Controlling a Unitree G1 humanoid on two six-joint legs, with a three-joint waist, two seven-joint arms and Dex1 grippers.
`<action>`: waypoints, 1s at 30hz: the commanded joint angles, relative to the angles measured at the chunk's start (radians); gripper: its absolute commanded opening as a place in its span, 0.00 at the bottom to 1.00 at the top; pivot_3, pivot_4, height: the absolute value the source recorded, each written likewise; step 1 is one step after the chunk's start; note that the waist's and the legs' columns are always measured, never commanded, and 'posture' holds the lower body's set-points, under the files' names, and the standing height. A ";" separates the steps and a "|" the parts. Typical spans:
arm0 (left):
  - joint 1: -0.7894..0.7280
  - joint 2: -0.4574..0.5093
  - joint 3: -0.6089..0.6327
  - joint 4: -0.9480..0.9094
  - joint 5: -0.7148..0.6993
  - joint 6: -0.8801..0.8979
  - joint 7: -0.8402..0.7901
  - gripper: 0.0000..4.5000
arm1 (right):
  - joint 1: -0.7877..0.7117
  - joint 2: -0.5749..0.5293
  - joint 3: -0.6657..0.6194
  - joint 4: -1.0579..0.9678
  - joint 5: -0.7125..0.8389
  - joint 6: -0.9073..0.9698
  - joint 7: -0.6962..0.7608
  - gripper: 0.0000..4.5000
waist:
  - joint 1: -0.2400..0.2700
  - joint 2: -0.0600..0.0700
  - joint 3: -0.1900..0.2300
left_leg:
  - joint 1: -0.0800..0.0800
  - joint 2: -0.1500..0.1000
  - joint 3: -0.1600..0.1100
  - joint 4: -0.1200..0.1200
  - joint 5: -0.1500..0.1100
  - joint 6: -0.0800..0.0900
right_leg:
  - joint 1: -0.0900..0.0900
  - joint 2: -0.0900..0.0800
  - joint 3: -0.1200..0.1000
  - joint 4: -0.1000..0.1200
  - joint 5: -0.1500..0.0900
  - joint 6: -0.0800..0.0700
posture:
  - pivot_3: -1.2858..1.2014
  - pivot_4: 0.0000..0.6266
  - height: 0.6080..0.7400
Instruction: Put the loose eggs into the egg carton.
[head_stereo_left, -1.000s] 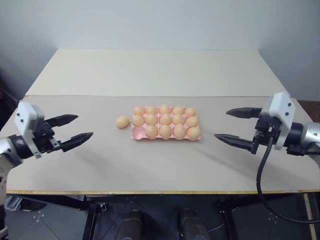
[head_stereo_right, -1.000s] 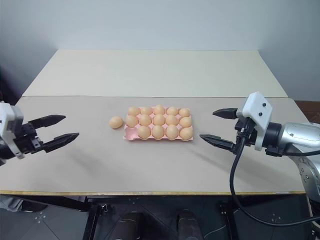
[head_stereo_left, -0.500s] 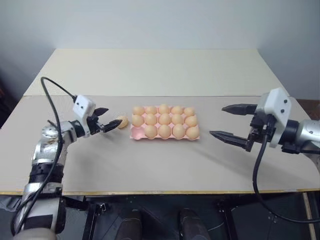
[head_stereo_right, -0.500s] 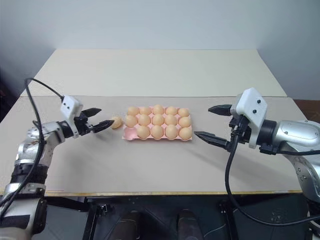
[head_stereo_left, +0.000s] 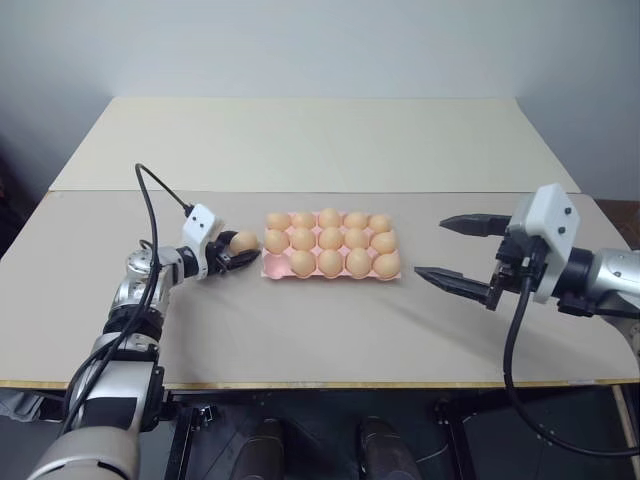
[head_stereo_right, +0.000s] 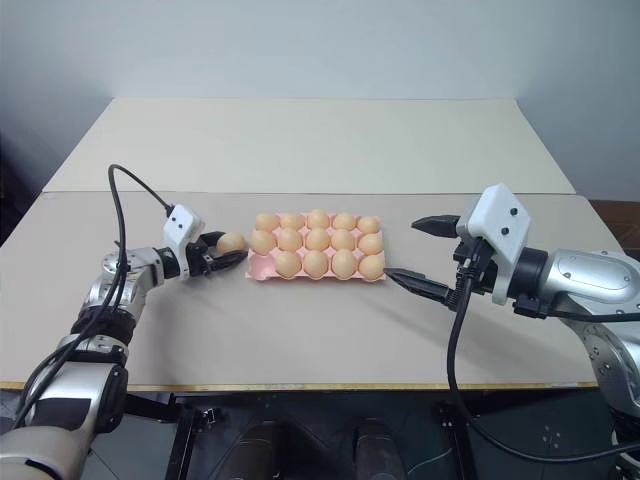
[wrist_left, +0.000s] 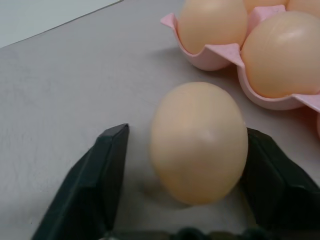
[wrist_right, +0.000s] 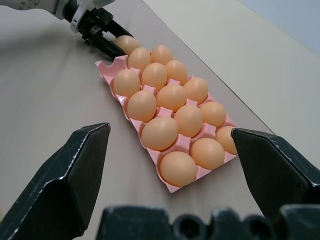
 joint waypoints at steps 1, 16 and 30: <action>-0.018 0.013 0.013 0.017 0.008 -0.017 -0.007 0.43 | -0.007 -0.010 -0.048 -0.026 0.018 0.008 -0.014 1.00 | 0.000 0.000 0.000 | 0.000 0.000 0.000 0.000 0.000 0.000 | 0.000 0.000 0.000 0.000 0.000 0.000 | 0.52 0.24 1.00; 0.108 0.091 0.033 -0.522 -0.189 0.208 -0.242 0.43 | 0.009 0.009 -0.049 -0.043 0.016 0.010 -0.043 1.00 | 0.003 0.000 0.000 | 0.000 0.000 0.000 0.000 0.000 0.000 | 0.001 0.000 0.000 0.000 0.000 0.000 | 0.52 0.24 1.00; 0.085 0.063 -0.069 -0.521 -0.163 0.260 -0.318 0.87 | 0.028 0.009 -0.062 -0.064 0.019 0.026 -0.060 1.00 | -0.004 0.000 0.000 | 0.000 0.000 0.000 0.000 0.000 0.000 | 0.000 0.001 0.000 0.000 0.000 0.000 | 0.52 0.24 1.00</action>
